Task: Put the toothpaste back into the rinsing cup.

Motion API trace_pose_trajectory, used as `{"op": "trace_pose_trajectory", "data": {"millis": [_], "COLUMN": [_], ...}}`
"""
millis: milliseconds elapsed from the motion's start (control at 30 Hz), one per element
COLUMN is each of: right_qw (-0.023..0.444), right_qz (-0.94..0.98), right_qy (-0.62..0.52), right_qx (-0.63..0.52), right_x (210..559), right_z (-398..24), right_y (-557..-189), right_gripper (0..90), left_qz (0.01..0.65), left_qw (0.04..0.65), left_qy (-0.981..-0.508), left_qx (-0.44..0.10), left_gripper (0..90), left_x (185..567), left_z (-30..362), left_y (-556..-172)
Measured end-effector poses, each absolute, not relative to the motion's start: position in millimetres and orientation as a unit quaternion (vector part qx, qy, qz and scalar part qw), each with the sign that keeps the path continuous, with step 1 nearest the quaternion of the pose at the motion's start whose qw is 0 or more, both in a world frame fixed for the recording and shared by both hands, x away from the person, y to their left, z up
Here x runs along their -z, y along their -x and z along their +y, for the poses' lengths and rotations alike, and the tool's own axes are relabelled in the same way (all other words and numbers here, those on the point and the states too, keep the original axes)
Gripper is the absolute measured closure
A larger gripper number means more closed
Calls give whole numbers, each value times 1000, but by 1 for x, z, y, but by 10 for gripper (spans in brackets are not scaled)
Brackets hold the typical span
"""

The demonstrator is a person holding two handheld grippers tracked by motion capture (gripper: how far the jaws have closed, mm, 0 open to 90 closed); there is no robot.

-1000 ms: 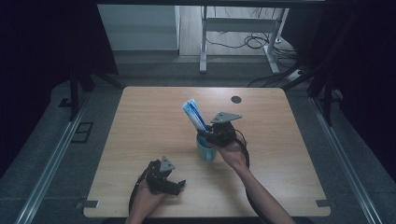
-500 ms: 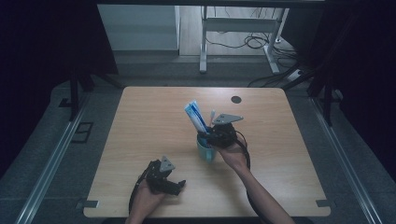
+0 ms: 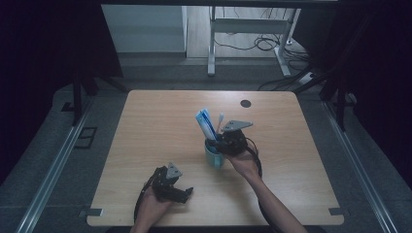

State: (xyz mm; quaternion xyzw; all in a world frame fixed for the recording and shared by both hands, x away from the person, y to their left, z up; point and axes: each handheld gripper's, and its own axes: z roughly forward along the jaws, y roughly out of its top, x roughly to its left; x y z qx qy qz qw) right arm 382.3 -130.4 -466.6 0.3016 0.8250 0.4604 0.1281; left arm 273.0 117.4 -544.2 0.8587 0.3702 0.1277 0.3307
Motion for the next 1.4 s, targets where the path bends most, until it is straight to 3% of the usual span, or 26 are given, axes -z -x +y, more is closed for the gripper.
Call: {"op": "trace_pose_trajectory", "data": {"millis": [667,1400], "right_qw": [121,108], "right_qz": [827,828], "right_qy": [-303,-300], "right_qx": [-458,-461], "right_x": [474,461], "right_z": [-134,-139], "right_y": [-380,-379], "right_gripper": [638,485], "left_qz": [370,370], "left_qw": [330,330], "left_qy": [-859,-859], "left_qx": [-127,-127], "left_gripper": [18,18], "left_x": [544,544], "left_z": [117,117], "left_y": [-273,-273]}}
